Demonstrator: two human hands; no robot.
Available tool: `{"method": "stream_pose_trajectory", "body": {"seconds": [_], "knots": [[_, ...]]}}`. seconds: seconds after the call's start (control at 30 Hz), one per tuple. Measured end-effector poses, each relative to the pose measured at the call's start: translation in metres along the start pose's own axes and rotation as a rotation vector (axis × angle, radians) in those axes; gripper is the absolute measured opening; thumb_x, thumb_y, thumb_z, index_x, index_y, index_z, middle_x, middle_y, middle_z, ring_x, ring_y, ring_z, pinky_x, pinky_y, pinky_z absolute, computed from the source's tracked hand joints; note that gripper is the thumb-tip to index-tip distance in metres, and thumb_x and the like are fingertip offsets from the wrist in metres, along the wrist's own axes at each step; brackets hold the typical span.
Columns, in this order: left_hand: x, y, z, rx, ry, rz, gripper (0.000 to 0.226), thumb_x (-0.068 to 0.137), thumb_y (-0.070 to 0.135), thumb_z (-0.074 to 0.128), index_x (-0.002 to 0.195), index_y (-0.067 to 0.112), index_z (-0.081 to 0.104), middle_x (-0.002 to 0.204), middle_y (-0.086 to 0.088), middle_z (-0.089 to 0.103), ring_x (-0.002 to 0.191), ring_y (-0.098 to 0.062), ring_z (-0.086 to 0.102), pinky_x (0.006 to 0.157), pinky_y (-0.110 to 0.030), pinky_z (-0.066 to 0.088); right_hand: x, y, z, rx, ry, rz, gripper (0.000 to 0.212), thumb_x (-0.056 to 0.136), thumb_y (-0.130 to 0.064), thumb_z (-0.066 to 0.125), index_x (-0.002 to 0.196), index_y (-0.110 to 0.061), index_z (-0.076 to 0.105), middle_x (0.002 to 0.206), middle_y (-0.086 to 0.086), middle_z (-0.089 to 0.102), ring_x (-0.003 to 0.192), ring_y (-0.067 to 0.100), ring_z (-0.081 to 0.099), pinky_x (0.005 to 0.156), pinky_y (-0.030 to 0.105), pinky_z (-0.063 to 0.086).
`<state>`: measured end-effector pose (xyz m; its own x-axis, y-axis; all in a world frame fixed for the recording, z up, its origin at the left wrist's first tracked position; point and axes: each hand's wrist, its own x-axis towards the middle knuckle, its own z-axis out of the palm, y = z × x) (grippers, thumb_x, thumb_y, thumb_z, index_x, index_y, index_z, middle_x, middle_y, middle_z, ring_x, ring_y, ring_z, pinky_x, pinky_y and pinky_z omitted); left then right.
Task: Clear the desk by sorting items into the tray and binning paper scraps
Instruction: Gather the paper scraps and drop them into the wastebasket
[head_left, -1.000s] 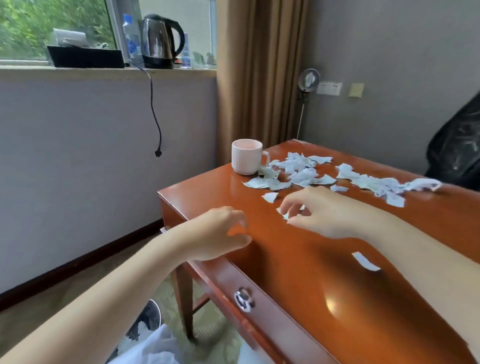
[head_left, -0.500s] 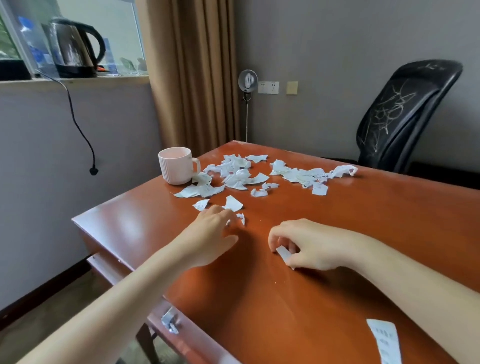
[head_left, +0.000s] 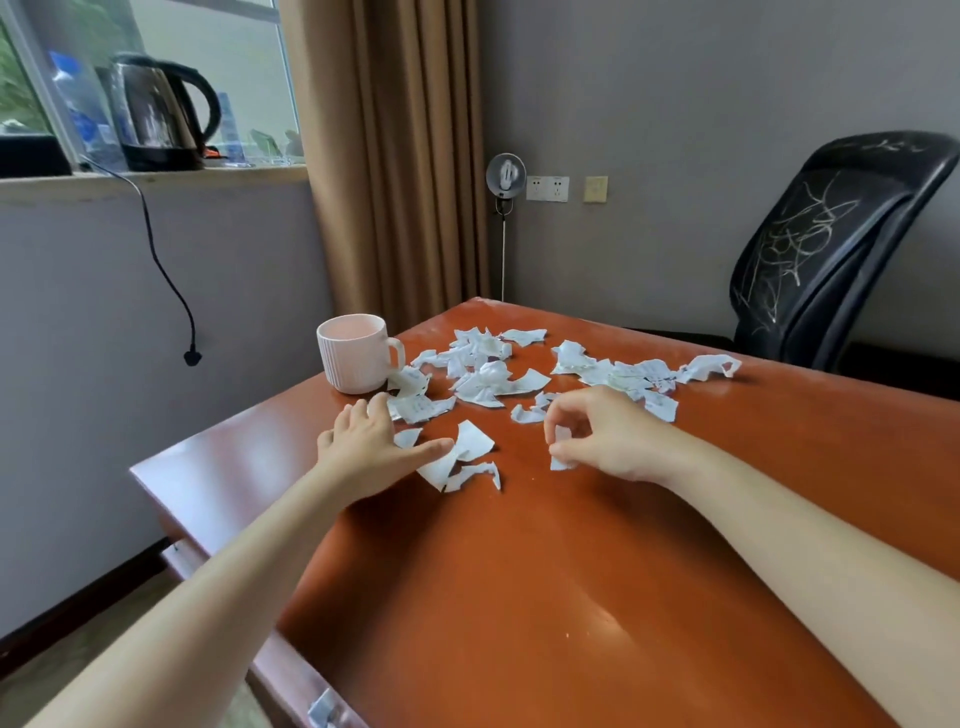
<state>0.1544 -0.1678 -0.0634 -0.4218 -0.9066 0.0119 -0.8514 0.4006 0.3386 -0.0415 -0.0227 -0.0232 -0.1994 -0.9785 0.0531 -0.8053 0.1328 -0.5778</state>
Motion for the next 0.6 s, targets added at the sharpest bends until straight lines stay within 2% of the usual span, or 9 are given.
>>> {"method": "stream_pose_trajectory", "body": {"seconds": [0.1,0.2,0.27,0.33,0.4,0.5,0.6], "knots": [[0.011,-0.001,0.002,0.049,-0.016,-0.021,0.104,0.07,0.08,0.044,0.147,0.016,0.018,0.155,-0.005,0.024,0.143,-0.028,0.021,0.114,-0.048,0.022,0.032,0.006,0.008,-0.004,0.036,0.022,0.015,0.084,-0.014,0.064,0.078,-0.027,0.06,0.094,-0.013,0.057,0.092,0.009,0.055,0.071,0.02,0.046],[0.02,0.003,0.003,0.044,-0.003,0.017,0.101,0.072,0.078,0.044,0.148,0.018,0.016,0.155,-0.004,0.023,0.143,-0.027,0.021,0.113,-0.047,0.022,0.059,0.012,0.016,-0.011,0.037,0.013,0.013,0.084,-0.015,0.063,0.08,-0.027,0.062,0.105,-0.007,0.06,0.093,0.009,0.056,0.072,0.02,0.045],[0.024,0.006,0.004,0.02,-0.02,0.077,0.099,0.073,0.076,0.047,0.148,0.019,0.017,0.155,-0.003,0.024,0.142,-0.026,0.022,0.113,-0.044,0.026,0.074,0.015,0.02,-0.059,0.033,0.006,0.01,0.084,-0.018,0.064,0.089,-0.026,0.063,0.114,-0.004,0.056,0.1,0.01,0.053,0.078,0.023,0.045],[0.026,0.009,0.003,-0.025,-0.085,0.152,0.099,0.072,0.074,0.051,0.148,0.021,0.017,0.154,-0.002,0.024,0.142,-0.024,0.02,0.114,-0.041,0.026,0.089,0.018,0.022,-0.188,0.034,0.0,0.032,0.082,-0.026,0.067,0.113,-0.029,0.057,0.133,-0.003,0.045,0.124,0.016,0.04,0.098,0.033,0.04],[0.025,0.012,0.0,-0.074,-0.171,0.215,0.102,0.07,0.069,0.06,0.149,0.023,0.014,0.153,0.001,0.024,0.142,-0.022,0.016,0.115,-0.039,0.023,0.102,0.021,0.019,-0.256,0.013,0.027,0.064,0.079,-0.035,0.071,0.136,-0.032,0.041,0.151,-0.003,0.024,0.141,0.02,0.02,0.112,0.044,0.028],[0.027,0.016,-0.004,-0.018,-0.249,0.301,0.108,0.066,0.062,0.07,0.148,0.026,0.011,0.15,0.003,0.025,0.14,-0.019,0.017,0.114,-0.037,0.025,0.12,0.03,0.011,-0.256,-0.114,0.123,0.093,0.076,-0.047,0.072,0.149,-0.035,0.015,0.16,-0.004,0.001,0.148,0.025,0.002,0.117,0.05,0.017],[0.032,0.017,-0.008,0.032,-0.292,0.321,0.11,0.065,0.059,0.074,0.148,0.024,0.011,0.151,0.002,0.023,0.14,-0.021,0.018,0.114,-0.038,0.027,0.131,0.034,0.008,-0.299,-0.219,0.167,0.099,0.075,-0.055,0.069,0.15,-0.036,0.007,0.161,-0.003,0.004,0.148,0.026,0.006,0.117,0.051,0.019]]}}
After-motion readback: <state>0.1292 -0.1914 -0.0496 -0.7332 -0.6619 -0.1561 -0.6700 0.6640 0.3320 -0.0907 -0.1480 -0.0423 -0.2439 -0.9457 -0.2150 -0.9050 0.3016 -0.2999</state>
